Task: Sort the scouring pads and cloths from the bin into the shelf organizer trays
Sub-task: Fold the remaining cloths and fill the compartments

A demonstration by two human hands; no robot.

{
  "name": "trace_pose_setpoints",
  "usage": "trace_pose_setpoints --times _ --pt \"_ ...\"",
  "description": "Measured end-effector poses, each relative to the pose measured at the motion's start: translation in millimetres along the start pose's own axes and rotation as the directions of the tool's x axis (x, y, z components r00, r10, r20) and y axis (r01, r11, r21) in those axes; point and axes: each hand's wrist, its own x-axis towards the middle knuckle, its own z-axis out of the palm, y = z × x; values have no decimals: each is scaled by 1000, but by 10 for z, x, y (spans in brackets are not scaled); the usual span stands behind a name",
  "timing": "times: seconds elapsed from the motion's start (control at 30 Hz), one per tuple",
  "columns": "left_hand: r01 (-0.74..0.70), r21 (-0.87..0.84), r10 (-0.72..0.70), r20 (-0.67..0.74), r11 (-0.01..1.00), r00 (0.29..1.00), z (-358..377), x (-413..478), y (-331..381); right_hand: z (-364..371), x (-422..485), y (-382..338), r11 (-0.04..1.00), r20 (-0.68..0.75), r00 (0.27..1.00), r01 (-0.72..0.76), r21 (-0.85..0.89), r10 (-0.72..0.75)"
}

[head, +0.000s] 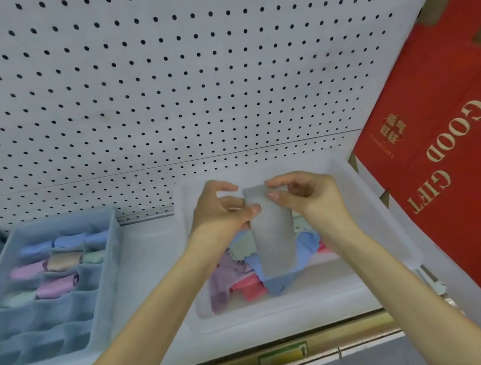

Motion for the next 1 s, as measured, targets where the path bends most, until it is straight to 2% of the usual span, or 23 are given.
trace_pose_setpoints --times 0.1,0.17,0.27,0.43,0.5,0.63,0.7,0.83,0.93,1.0 --pt "-217 138 213 41 966 976 15 36 -11 -38 40 -76 999 29 999 19 -45 -18" --pt "-314 229 306 69 921 949 17 83 16 -60 101 -104 996 35 999 35 -78 -32" --pt "-360 329 366 46 873 930 45 161 83 -101 194 -124 984 14 997 73 -165 -71" --pt "-418 492 422 111 764 900 54 213 257 -159 291 -169 941 47 987 162 -298 -155" --pt "-404 497 391 136 768 910 22 242 320 -186 315 -213 942 64 991 128 -309 -114" --pt "-292 190 245 237 937 940 33 247 379 -176 318 -303 990 134 990 51 -131 -33" --pt "-208 91 171 305 974 937 88 198 351 -142 337 -319 998 87 995 48 -46 -44" --pt "-76 20 62 391 997 918 157 112 160 -123 391 -302 999 -13 999 44 -23 -44" --pt "-11 -21 18 395 1000 918 161 78 30 -140 396 -245 999 -39 999 31 -33 -33" --pt "-7 11 2 374 1000 928 171 68 -28 -148 375 -194 999 -30 999 -30 24 31"
